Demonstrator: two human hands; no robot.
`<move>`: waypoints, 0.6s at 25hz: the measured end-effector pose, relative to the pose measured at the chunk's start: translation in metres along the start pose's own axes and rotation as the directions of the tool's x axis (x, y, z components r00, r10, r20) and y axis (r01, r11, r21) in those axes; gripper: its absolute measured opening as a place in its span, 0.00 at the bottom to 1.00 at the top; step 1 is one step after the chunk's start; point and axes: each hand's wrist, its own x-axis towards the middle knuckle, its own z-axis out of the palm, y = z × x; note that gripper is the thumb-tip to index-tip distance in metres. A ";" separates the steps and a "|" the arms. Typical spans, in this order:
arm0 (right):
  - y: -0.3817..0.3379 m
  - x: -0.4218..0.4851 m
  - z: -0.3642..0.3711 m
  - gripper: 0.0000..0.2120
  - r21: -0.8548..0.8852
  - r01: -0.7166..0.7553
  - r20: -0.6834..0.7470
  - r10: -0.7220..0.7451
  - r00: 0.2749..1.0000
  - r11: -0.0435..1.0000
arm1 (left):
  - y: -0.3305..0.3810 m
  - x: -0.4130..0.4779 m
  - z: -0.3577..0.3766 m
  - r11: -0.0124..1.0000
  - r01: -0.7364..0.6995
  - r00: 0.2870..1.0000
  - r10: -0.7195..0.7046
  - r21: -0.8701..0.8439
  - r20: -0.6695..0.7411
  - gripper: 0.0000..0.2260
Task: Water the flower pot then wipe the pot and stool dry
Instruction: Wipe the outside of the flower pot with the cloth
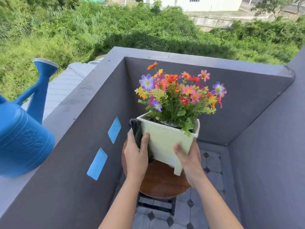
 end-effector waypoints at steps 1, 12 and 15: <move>0.000 -0.005 0.003 0.45 0.011 0.003 -0.015 -0.003 1.000 1.000 | 0.002 -0.002 0.000 1.000 -0.018 1.000 0.018 0.003 0.004 0.20; -0.002 -0.007 0.001 0.31 0.041 0.012 0.005 -0.012 1.000 0.999 | 0.039 0.000 -0.006 0.682 -0.393 0.850 0.525 0.616 -0.038 0.16; -0.001 -0.005 -0.001 0.31 0.071 -0.007 0.034 0.004 0.999 0.997 | 0.044 0.001 -0.005 0.588 -0.533 0.781 0.619 0.608 0.086 0.13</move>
